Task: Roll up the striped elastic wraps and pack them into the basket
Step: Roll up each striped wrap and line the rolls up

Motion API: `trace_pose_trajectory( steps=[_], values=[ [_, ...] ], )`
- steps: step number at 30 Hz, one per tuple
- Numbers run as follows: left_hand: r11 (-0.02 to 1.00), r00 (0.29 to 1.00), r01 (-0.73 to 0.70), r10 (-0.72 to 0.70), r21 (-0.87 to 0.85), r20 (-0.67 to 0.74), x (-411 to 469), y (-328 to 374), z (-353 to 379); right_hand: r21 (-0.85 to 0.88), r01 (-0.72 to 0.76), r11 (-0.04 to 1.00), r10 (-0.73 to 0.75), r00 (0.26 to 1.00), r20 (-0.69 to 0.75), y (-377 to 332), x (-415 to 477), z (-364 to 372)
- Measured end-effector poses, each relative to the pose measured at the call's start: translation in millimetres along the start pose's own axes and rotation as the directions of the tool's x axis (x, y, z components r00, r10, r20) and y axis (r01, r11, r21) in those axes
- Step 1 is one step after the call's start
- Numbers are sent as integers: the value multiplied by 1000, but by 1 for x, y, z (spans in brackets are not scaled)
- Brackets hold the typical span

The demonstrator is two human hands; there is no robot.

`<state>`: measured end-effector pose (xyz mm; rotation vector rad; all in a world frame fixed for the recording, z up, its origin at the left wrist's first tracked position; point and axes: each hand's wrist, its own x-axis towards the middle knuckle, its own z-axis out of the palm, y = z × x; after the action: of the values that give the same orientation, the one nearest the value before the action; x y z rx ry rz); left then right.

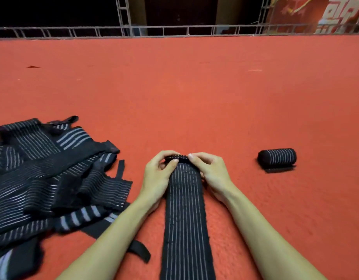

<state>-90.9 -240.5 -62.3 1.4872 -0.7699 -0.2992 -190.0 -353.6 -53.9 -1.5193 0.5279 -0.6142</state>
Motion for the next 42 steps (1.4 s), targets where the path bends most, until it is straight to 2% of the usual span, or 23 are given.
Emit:
trace_pose_trajectory(
  steps=[7, 12, 18, 23, 27, 33, 37, 42],
  values=[
    [998, 995, -27, 32, -48, 94, 2, -6, -2, -35, 101, 994, -100, 994, 37, 11, 8, -4],
    [989, 995, 20, -6, -148, 97, 0, -4, 1, -14, 117, 993, -117, 993, 1, 12, 9, -4],
    [975, 989, 121, -104, -187, 102, -3, -7, 0, -40, 160, 986, -161, 986, -41, 9, 5, -1],
    [994, 994, 21, -10, -104, 105, -3, -6, -2, -43, 190, 981, -192, 981, -39, 7, 3, -1],
    [995, 992, -95, 98, -38, 73, -4, -3, -3, 58, 122, 991, -122, 993, -6, 5, -1, 2],
    [986, 983, -165, 164, -6, 82, -6, 3, -2, 54, 41, 998, -40, 999, -21, 1, -7, 8],
    [991, 988, -137, 137, -5, 64, -7, 2, -4, 57, 65, 996, -65, 998, -17, 0, -10, 8],
    [986, 991, 42, -21, -159, 133, -9, 6, -3, 38, 132, 991, -129, 988, -86, 1, -9, 4]
  ],
)
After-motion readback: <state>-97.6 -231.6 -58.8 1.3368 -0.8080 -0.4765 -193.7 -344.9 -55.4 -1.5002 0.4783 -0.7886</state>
